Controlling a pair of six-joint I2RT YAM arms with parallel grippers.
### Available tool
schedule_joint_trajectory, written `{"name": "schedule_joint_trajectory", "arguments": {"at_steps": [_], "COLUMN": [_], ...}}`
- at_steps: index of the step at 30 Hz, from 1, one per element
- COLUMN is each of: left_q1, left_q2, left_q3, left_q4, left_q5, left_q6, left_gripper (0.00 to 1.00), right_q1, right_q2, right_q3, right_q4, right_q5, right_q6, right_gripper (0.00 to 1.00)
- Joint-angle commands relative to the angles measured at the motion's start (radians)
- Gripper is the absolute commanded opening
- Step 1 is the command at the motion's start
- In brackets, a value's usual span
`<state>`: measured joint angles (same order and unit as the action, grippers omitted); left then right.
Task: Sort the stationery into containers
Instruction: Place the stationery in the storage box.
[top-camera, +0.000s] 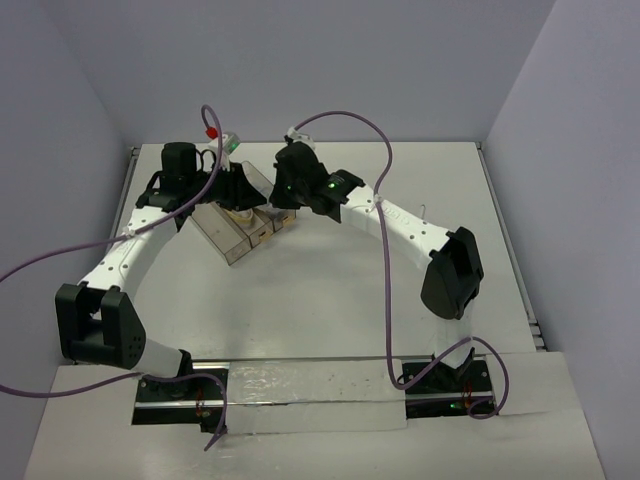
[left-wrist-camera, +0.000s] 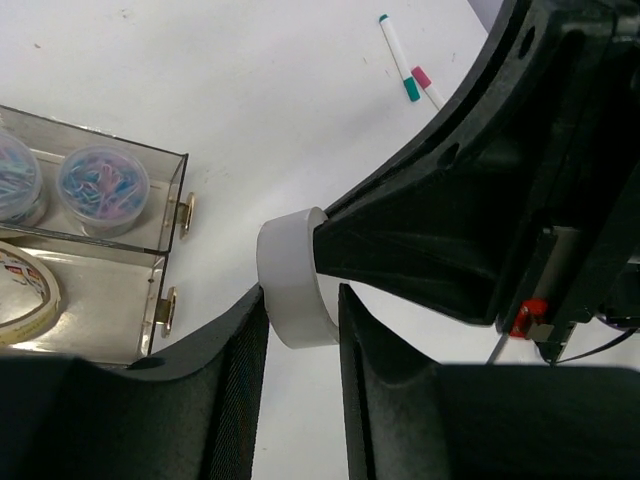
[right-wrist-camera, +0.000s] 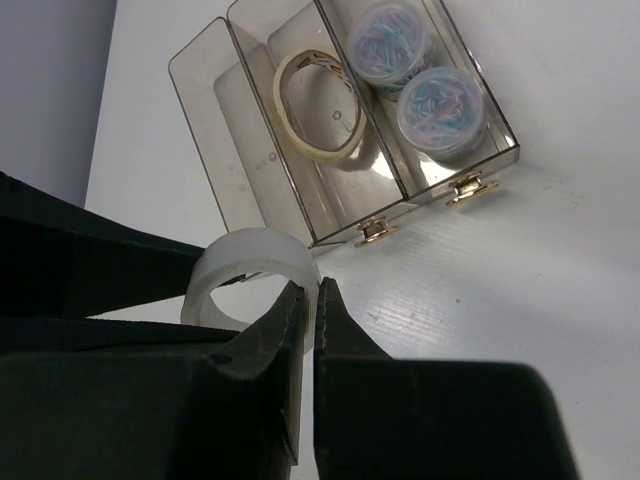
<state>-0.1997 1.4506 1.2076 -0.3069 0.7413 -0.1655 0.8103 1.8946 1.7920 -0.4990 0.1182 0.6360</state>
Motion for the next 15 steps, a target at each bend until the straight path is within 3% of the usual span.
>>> {"name": "schedule_joint_trajectory", "arguments": {"at_steps": [1, 3, 5, 11, 15], "left_q1": [-0.001, 0.007, 0.045, 0.119, 0.12], "left_q2": [-0.01, -0.006, 0.022, 0.197, 0.319], "left_q3": [-0.001, 0.008, 0.041, 0.145, 0.206], "left_q4": [0.057, 0.062, 0.058, 0.011, 0.011], "left_q5": [-0.002, -0.049, -0.112, -0.378, -0.387], "left_q6": [-0.009, 0.005, 0.024, 0.131, 0.155], "left_gripper": [0.0, 0.0, 0.0, 0.0, 0.0], "right_q1": [-0.012, -0.024, -0.04, -0.104, -0.136], "right_q2": [-0.044, -0.043, -0.055, -0.175, -0.249], "right_q3": [0.012, 0.013, -0.005, -0.177, -0.281], "right_q4": [0.06, 0.043, 0.031, 0.065, 0.098], "right_q5": [-0.039, -0.041, -0.046, -0.041, -0.021], "right_q6": [-0.018, -0.021, -0.027, -0.034, -0.035], "right_gripper": [0.44, 0.7, 0.77, 0.8, 0.8]}}
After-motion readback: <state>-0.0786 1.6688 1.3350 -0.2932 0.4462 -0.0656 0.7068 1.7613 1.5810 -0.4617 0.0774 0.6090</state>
